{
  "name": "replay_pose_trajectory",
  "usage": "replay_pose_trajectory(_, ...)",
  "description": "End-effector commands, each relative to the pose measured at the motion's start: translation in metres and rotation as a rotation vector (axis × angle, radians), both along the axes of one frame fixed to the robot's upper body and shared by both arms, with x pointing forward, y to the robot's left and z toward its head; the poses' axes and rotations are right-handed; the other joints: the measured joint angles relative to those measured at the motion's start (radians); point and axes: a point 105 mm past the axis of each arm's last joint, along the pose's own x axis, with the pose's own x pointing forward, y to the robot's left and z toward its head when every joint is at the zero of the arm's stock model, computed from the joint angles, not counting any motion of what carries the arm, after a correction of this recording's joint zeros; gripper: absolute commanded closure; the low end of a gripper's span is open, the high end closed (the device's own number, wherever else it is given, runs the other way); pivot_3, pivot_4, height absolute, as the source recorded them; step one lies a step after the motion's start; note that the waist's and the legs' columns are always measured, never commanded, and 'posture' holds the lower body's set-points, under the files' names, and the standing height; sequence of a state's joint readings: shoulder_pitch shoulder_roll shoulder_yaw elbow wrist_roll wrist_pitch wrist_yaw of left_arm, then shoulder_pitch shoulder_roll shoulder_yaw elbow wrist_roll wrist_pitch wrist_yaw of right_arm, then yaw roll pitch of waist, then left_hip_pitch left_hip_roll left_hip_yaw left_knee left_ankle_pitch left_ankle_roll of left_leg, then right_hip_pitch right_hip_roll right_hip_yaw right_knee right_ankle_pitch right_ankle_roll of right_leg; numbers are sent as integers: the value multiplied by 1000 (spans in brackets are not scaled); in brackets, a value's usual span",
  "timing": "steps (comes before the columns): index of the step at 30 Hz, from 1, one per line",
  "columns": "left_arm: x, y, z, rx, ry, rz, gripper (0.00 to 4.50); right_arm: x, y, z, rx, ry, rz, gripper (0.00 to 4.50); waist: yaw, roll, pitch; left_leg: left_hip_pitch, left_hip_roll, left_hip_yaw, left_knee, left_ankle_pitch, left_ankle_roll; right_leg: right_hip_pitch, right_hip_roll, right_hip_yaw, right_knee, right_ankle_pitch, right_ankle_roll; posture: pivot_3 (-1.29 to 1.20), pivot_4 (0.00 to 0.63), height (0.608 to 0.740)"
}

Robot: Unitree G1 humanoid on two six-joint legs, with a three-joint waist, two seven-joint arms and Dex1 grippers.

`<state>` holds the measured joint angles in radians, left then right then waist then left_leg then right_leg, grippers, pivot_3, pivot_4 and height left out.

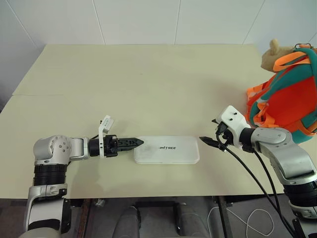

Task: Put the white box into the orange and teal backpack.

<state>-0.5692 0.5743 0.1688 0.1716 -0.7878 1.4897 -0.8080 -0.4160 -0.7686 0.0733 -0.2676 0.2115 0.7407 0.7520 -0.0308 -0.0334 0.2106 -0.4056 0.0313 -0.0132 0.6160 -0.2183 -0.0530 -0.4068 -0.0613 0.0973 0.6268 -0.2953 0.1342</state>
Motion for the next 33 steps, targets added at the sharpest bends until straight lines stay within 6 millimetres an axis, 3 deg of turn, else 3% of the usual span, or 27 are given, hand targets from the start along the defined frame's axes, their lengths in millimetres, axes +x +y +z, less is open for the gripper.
replay_pose_trajectory(1,-11,-3,-9,25,71,-52,41,-1,8,10,-1,-46,29,0,0,0,0,0,0,0,0,0,0,0,0,0,0,0,0,0,150,740)
replay_pose_trajectory(10,-10,-3,-16,72,95,-71,41,1,14,9,6,-48,40,0,-2,0,0,0,0,0,-2,-1,-1,-1,0,0,-1,0,1,0,150,740)
replay_pose_trajectory(20,-9,-25,-21,48,88,-105,41,1,17,8,10,-48,49,0,4,0,0,0,-1,-1,-1,-1,-1,1,-1,0,-2,0,1,0,150,740)
replay_pose_trajectory(30,-6,-31,-25,63,83,-105,41,0,16,8,12,-46,45,0,4,0,-1,0,-1,-1,-1,-1,0,2,-1,0,-2,0,0,0,150,740)
replay_pose_trajectory(33,-2,-32,-25,54,81,-91,672,1,14,9,10,-50,36,0,4,0,-1,1,-1,-2,-1,0,0,4,-1,0,-4,0,0,0,150,740)
